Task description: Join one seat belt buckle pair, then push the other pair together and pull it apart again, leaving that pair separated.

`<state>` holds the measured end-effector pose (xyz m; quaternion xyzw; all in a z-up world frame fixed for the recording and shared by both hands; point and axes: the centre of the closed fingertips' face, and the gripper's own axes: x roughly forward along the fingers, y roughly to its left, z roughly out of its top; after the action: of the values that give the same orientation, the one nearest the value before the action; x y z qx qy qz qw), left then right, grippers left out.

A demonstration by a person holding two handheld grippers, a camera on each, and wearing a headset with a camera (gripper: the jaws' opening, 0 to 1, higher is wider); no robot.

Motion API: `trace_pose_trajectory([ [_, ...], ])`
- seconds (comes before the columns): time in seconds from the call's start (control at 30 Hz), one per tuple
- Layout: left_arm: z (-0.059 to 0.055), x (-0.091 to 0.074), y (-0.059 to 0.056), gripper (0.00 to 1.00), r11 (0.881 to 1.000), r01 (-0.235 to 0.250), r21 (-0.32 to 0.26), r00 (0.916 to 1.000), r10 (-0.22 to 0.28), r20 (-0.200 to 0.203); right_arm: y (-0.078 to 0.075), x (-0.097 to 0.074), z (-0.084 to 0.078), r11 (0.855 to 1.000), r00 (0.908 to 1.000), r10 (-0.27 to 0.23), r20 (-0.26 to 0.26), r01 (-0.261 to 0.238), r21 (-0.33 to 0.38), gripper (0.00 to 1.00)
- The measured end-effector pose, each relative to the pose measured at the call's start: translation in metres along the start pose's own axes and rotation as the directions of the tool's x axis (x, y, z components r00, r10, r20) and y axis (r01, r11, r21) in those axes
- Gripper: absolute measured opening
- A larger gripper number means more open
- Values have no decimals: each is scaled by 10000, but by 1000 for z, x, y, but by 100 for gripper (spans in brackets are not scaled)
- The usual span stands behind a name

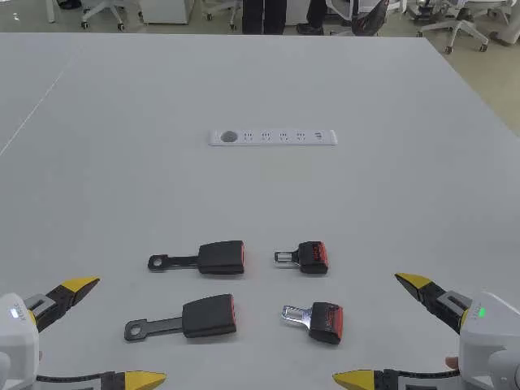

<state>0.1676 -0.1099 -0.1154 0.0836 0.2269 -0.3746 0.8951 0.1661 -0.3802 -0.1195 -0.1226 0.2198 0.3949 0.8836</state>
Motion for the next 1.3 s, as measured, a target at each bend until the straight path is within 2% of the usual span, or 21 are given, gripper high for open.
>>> trace_pose_trajectory([
  [0.43,-5,3,0,99,9999,96,60,9999,-96,-52,-1,-2,-3,10000,10000,-31,-14,31,25,98],
  [0.73,1,4,-4,98,9998,173,81,9998,-174,97,2,-8,0,9998,9998,-191,-16,191,-109,98],
  [1.0,1,4,-7,98,9995,244,179,9997,-245,21,4,-10,1,9997,9997,-228,-13,228,-17,98],
  [1.3,1,3,-4,97,9998,179,42,9998,-179,99,-5,-9,-1,9996,9996,-270,35,271,-67,98],
])
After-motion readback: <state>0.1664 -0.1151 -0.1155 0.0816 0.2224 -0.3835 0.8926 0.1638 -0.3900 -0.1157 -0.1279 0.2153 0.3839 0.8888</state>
